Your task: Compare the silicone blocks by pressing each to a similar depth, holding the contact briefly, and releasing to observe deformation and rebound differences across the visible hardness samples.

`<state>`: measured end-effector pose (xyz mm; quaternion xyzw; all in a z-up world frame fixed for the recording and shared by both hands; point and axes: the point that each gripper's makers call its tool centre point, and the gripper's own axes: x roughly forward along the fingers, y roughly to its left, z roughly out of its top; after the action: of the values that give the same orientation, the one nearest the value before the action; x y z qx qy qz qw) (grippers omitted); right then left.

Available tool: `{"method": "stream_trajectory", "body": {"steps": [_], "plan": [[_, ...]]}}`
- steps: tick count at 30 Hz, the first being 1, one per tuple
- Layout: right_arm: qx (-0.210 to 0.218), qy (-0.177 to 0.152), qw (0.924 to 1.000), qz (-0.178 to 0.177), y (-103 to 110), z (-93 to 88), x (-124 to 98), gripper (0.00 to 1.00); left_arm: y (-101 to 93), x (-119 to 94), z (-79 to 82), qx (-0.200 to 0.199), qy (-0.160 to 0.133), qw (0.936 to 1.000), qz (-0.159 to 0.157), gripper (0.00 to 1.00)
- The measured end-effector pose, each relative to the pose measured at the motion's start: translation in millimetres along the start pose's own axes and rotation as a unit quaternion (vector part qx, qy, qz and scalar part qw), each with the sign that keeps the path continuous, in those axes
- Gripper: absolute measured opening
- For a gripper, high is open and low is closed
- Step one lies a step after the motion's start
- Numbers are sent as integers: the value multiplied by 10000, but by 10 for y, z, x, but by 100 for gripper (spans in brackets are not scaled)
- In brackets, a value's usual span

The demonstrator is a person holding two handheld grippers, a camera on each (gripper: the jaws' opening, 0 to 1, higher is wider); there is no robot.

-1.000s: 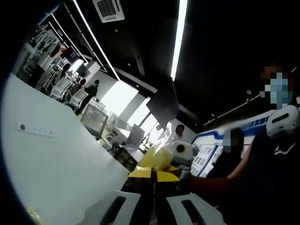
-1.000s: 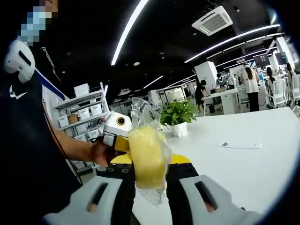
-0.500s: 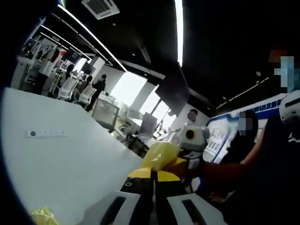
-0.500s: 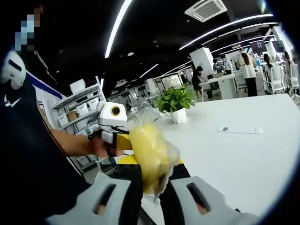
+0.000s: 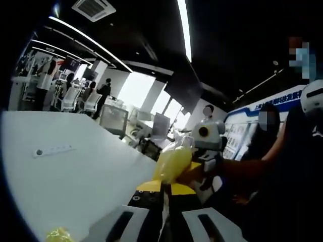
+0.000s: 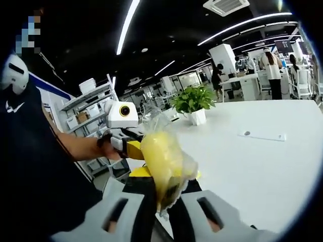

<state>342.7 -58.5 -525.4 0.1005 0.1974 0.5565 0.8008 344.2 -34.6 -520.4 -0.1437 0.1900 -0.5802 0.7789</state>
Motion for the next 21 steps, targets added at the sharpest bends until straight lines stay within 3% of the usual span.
{"method": "stream_trajectory", "body": {"steps": [7, 9, 13, 15, 21], "plan": [[-36, 17, 10000, -15, -9, 15, 16, 1, 31, -6, 17, 116, -14, 9999, 105, 3], [-44, 18, 10000, 22, 13, 16, 15, 1, 10, -22, 27, 364, 9, 9993, 0, 4], [-58, 49, 10000, 25, 29, 21, 18, 1, 18, -37, 24, 358, -4, 9994, -21, 5], [-57, 70, 9999, 48, 41, 18, 20, 1, -5, -50, 23, 102, -12, 9999, -57, 4], [-128, 55, 9999, 98, 81, 20, 34, 1, -46, -77, 21, 295, -39, 9995, -54, 1]]}}
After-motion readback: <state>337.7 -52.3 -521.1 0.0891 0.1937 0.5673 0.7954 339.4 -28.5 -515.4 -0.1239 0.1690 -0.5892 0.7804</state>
